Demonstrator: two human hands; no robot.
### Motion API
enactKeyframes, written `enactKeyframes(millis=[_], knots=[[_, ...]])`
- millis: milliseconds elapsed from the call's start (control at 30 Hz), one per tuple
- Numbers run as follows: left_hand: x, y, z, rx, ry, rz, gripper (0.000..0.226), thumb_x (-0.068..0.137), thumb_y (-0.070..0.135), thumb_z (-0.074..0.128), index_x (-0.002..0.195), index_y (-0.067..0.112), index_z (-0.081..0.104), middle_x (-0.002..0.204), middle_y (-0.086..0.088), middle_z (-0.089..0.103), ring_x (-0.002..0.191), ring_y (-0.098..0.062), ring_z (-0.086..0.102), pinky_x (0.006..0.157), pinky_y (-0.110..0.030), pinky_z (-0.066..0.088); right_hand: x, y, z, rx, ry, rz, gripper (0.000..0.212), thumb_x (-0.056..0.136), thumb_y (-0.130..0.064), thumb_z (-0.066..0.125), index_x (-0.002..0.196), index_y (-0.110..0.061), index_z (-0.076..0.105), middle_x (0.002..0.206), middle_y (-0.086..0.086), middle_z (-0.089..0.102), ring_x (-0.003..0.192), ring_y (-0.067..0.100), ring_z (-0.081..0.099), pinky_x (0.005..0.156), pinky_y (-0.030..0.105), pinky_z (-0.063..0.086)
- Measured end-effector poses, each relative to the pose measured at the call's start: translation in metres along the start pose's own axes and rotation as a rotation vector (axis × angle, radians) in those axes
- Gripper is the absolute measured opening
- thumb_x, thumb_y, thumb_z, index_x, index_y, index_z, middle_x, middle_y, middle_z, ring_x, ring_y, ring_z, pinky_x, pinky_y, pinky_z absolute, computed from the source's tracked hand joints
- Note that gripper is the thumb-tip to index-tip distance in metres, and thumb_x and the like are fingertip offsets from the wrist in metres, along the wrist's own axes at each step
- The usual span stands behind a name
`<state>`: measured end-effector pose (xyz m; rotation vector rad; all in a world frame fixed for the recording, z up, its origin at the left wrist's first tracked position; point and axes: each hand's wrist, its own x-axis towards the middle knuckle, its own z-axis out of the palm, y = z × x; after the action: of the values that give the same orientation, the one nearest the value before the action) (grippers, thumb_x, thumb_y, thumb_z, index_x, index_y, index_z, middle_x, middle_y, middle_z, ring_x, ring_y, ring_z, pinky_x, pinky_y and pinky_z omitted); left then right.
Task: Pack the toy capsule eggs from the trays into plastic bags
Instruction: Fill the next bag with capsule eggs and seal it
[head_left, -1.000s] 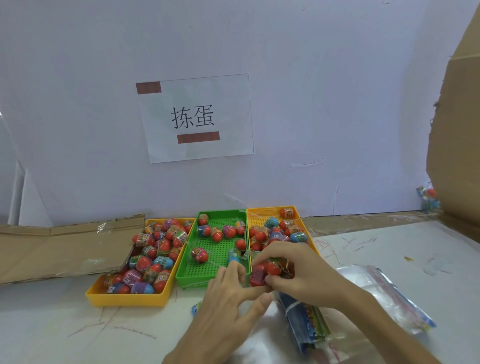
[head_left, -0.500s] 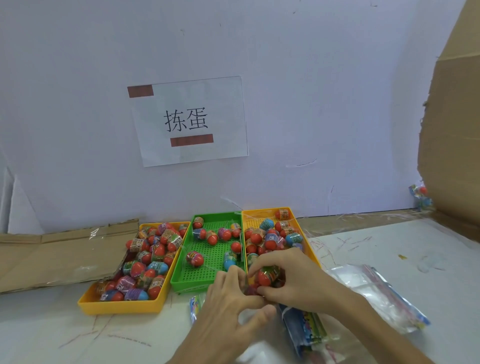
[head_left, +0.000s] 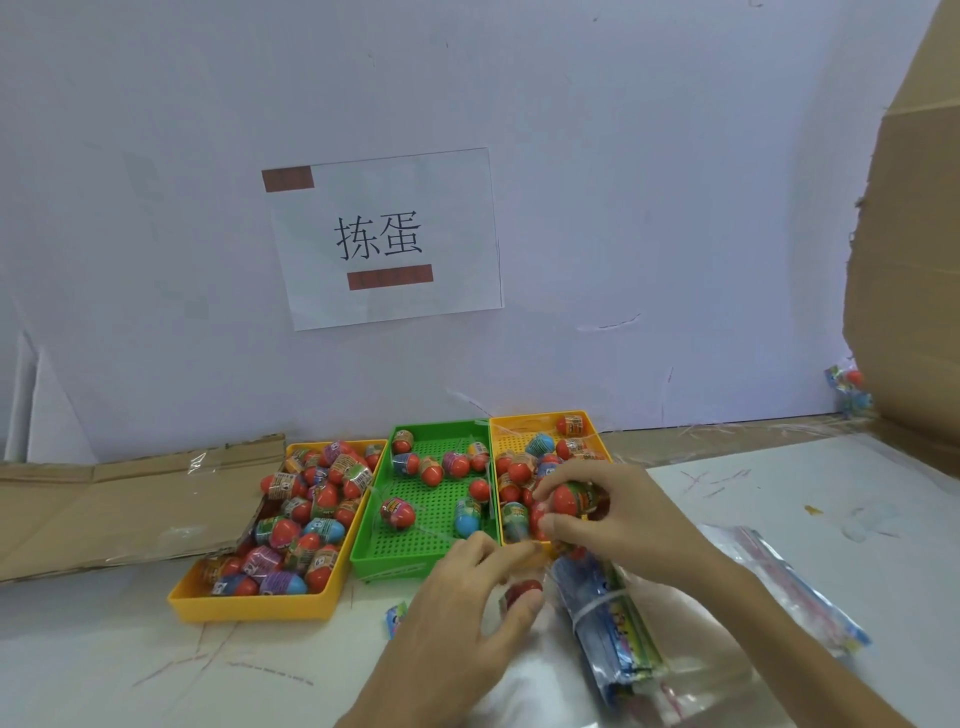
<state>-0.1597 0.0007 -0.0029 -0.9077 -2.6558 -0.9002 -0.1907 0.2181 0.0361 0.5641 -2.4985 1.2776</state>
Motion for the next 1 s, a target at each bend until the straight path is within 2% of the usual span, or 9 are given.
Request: enactKeyframes(millis=[133, 200, 300, 400, 500, 600, 733, 867, 1000], knots=[[0.0, 0.001, 0.002, -0.054, 0.057, 0.033, 0.032, 0.093, 0.034, 0.053, 0.123, 0.038, 0.064, 0.102, 0.024, 0.05, 0.106, -0.006, 0.052, 0.087, -0.012, 0.039, 0.001, -0.007, 0.003, 0.2, 0.109, 0.015, 0.021, 0.08, -0.019, 0.085, 0.09, -0.034, 0.075, 0.096, -0.018, 0.072, 0.092, 0.007, 0.07, 0.074, 0.023, 0.058], [0.0, -0.001, 0.004, -0.053, 0.076, 0.051, 0.025, 0.093, 0.03, 0.056, 0.113, 0.038, 0.067, 0.104, 0.026, 0.049, 0.106, -0.005, 0.052, 0.086, -0.011, 0.038, -0.001, -0.011, 0.008, 0.229, 0.123, 0.006, 0.022, 0.08, -0.016, 0.085, 0.09, -0.033, 0.075, 0.096, -0.017, 0.071, 0.092, 0.008, 0.07, 0.073, 0.023, 0.058], [0.001, -0.003, 0.007, 0.015, 0.113, 0.064, 0.017, 0.091, 0.023, 0.062, 0.101, 0.035, 0.069, 0.101, 0.023, 0.043, 0.1, -0.004, 0.048, 0.08, -0.012, 0.036, -0.002, -0.014, 0.016, 0.174, 0.128, -0.002, 0.022, 0.079, -0.014, 0.084, 0.088, -0.031, 0.074, 0.094, -0.018, 0.071, 0.094, 0.005, 0.068, 0.078, 0.021, 0.057], [0.002, -0.004, 0.006, 0.087, 0.164, 0.085, 0.021, 0.086, 0.017, 0.064, 0.093, 0.036, 0.068, 0.092, 0.015, 0.039, 0.091, -0.007, 0.044, 0.073, -0.018, 0.037, -0.003, -0.015, 0.018, 0.094, 0.134, 0.013, 0.021, 0.077, -0.016, 0.084, 0.086, -0.031, 0.074, 0.094, -0.024, 0.07, 0.102, -0.004, 0.064, 0.09, 0.023, 0.052], [0.003, -0.002, 0.003, 0.128, 0.196, 0.095, 0.023, 0.081, 0.015, 0.065, 0.088, 0.036, 0.071, 0.086, 0.007, 0.041, 0.084, -0.012, 0.046, 0.068, -0.028, 0.042, -0.004, -0.016, 0.018, 0.061, 0.131, 0.025, 0.02, 0.076, -0.019, 0.085, 0.086, -0.033, 0.074, 0.093, -0.026, 0.07, 0.104, -0.006, 0.062, 0.093, 0.027, 0.053], [0.003, 0.001, 0.002, 0.136, 0.206, 0.098, 0.024, 0.082, 0.014, 0.067, 0.095, 0.033, 0.073, 0.086, 0.005, 0.042, 0.08, -0.015, 0.048, 0.064, -0.035, 0.046, -0.004, -0.016, 0.02, 0.052, 0.142, 0.031, 0.02, 0.076, -0.022, 0.086, 0.085, -0.034, 0.074, 0.092, -0.027, 0.069, 0.103, -0.005, 0.062, 0.091, 0.024, 0.052], [0.001, 0.002, 0.004, 0.063, 0.172, 0.104, 0.022, 0.087, 0.017, 0.064, 0.105, 0.029, 0.065, 0.096, 0.012, 0.046, 0.089, -0.009, 0.051, 0.075, -0.026, 0.045, -0.006, -0.017, 0.028, 0.076, 0.222, -0.002, 0.022, 0.075, -0.02, 0.087, 0.08, -0.034, 0.07, 0.086, -0.022, 0.069, 0.089, 0.0, 0.066, 0.075, 0.009, 0.047], [-0.002, 0.005, 0.004, -0.109, 0.198, 0.059, 0.031, 0.091, 0.017, 0.061, 0.112, 0.038, 0.052, 0.097, 0.017, 0.054, 0.097, -0.011, 0.058, 0.081, -0.02, 0.046, -0.006, -0.016, 0.031, 0.098, 0.247, 0.002, 0.023, 0.075, -0.021, 0.086, 0.079, -0.035, 0.069, 0.086, -0.022, 0.069, 0.085, 0.002, 0.067, 0.073, 0.011, 0.049], [-0.002, 0.001, -0.001, -0.065, 0.262, 0.041, 0.043, 0.089, 0.009, 0.061, 0.108, 0.046, 0.051, 0.091, 0.02, 0.058, 0.091, -0.004, 0.06, 0.076, -0.019, 0.049, -0.007, -0.013, 0.03, 0.026, 0.163, 0.021, 0.019, 0.075, -0.023, 0.084, 0.083, -0.033, 0.071, 0.089, -0.023, 0.069, 0.092, 0.0, 0.065, 0.081, 0.019, 0.05]])
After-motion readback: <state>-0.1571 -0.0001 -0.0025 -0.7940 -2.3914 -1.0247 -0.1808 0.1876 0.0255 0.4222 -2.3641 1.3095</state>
